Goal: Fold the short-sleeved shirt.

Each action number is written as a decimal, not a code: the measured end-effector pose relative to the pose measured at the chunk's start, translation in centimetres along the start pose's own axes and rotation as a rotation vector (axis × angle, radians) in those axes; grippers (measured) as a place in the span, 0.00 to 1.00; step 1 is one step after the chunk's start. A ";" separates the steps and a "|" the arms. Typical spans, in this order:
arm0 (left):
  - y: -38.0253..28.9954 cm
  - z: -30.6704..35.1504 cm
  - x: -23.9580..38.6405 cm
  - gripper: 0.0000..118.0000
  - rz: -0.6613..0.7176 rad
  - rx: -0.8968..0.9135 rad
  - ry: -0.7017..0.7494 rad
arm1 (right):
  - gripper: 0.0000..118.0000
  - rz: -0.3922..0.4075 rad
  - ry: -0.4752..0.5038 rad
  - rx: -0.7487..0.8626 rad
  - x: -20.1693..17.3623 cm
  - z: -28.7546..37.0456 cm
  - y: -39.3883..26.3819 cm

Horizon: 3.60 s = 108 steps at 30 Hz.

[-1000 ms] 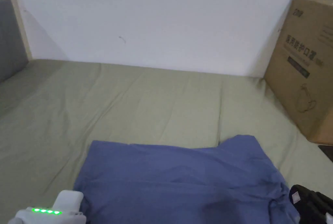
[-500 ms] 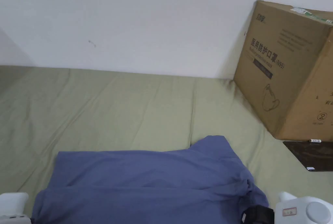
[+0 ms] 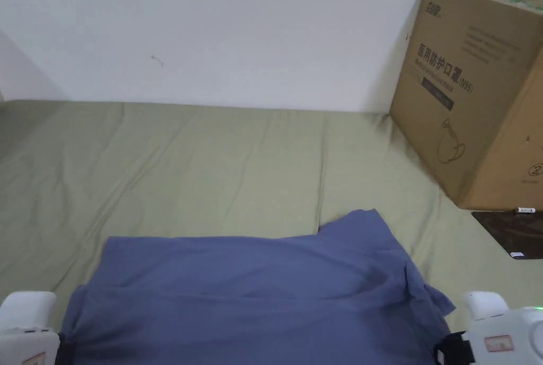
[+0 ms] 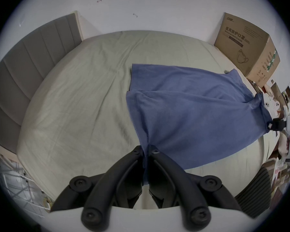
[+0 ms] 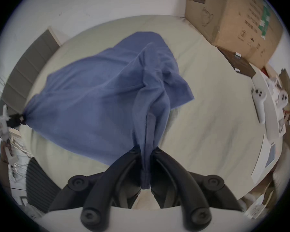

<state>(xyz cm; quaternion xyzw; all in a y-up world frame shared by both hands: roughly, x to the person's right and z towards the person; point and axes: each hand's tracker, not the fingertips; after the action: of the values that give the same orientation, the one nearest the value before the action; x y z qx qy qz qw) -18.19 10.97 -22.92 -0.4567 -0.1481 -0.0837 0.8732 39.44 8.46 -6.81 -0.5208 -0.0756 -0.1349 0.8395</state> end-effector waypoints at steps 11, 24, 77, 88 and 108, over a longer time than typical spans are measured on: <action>-7.9 -0.5 -2.7 0.04 0.083 -0.258 -0.112 | 0.07 -0.094 0.062 -0.136 1.2 0.2 -9.1; -4.4 6.1 -2.0 0.79 0.102 -0.028 -0.074 | 0.80 -0.102 -0.070 0.099 -2.2 7.0 -5.9; 10.5 -16.9 -2.9 0.46 -0.011 -0.070 -0.005 | 0.00 -0.075 0.188 0.520 -10.4 3.5 3.2; 10.6 -6.4 -2.1 0.00 0.073 0.143 -0.182 | 0.06 -0.073 0.080 0.362 -4.1 -3.0 13.9; 10.9 -6.2 -1.9 0.00 0.070 0.124 -0.160 | 0.00 -0.131 0.022 0.047 1.3 -11.0 16.3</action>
<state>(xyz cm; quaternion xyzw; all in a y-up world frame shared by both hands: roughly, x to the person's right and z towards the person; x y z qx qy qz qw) -15.78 12.12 -35.27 -0.4117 -0.2061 -0.0072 0.8877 45.51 5.30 -25.25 -0.4933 -0.1036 -0.1934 0.8418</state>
